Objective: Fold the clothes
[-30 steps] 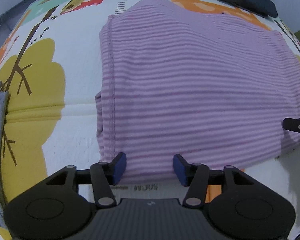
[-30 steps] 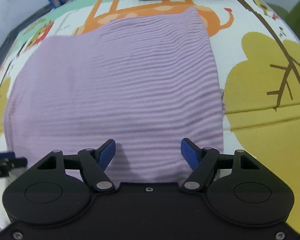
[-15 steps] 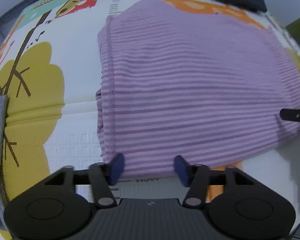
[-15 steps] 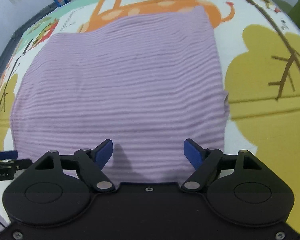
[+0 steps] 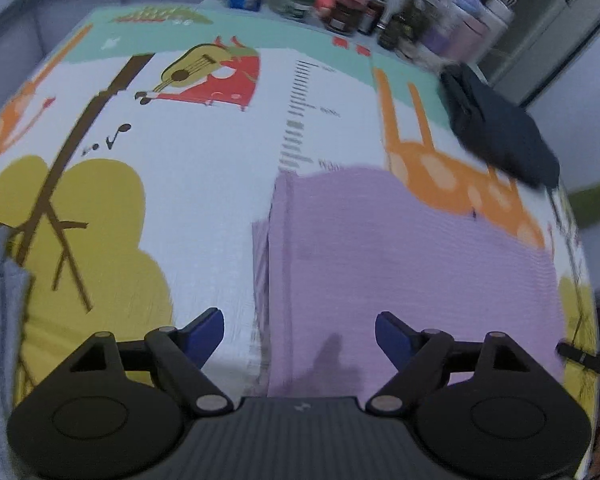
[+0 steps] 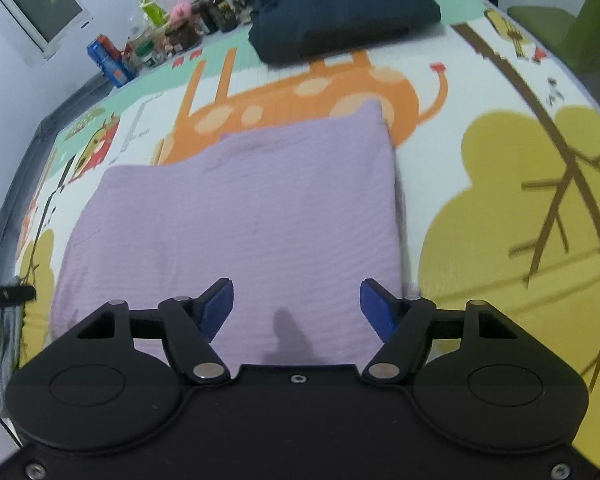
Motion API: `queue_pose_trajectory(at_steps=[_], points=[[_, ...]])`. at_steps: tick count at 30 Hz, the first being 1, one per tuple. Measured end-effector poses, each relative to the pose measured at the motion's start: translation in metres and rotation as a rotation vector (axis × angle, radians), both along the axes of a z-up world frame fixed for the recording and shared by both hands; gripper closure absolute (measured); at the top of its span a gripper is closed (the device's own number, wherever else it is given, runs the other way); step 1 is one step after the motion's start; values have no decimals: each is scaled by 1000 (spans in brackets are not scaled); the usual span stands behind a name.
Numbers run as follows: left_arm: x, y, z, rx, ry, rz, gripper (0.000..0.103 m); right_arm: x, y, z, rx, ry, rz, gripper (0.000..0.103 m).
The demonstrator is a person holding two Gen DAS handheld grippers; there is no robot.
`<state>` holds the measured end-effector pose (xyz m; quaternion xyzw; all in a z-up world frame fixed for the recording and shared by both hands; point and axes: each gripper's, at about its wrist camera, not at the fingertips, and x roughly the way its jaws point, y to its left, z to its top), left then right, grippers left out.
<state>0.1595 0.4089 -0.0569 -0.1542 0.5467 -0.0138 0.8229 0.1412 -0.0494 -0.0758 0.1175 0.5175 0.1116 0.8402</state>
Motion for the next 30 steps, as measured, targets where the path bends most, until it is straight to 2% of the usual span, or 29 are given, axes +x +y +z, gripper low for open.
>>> queue_pose_trajectory(at_steps=[3,9,13,14,16,19,30], points=[[25,12,-7,-50,8,33,19,22,-3,-1,-11,-7,-1,34],[58,11,-23,-31,52,36,19,58,-6,-5,-40,-2,-17,34],[67,13,-33,-68,87,50,22,74,-7,-6,-49,-2,-34,34],[67,14,-35,-82,94,53,24,76,-6,-5,-55,-4,-34,34],[67,15,-38,-115,100,53,36,79,-5,-6,-68,-8,-34,34],[64,16,-42,-164,104,40,49,81,-4,-7,-77,-13,-41,34],[66,16,-47,-178,110,31,50,83,-7,-11,-64,-19,-71,34]])
